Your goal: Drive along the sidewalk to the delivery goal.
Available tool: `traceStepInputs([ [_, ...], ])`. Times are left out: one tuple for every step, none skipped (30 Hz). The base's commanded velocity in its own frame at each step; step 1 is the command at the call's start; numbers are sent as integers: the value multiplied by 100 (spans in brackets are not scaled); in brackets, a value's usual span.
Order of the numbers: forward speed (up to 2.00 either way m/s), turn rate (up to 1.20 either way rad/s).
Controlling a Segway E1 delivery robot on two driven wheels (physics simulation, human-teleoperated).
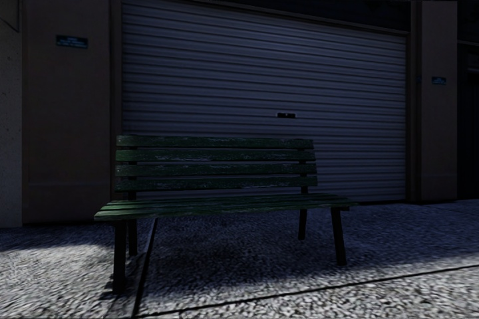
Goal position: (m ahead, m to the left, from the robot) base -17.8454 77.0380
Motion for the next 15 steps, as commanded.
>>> traceStepInputs([
  [0,69],
  [0,69],
  [0,69],
  [0,69],
  [0,69],
  [0,69],
  [0,69],
  [0,69],
  [0,69],
  [0,69],
  [0,69],
  [0,69],
  [0,69],
  [0,69],
  [0,58],
])
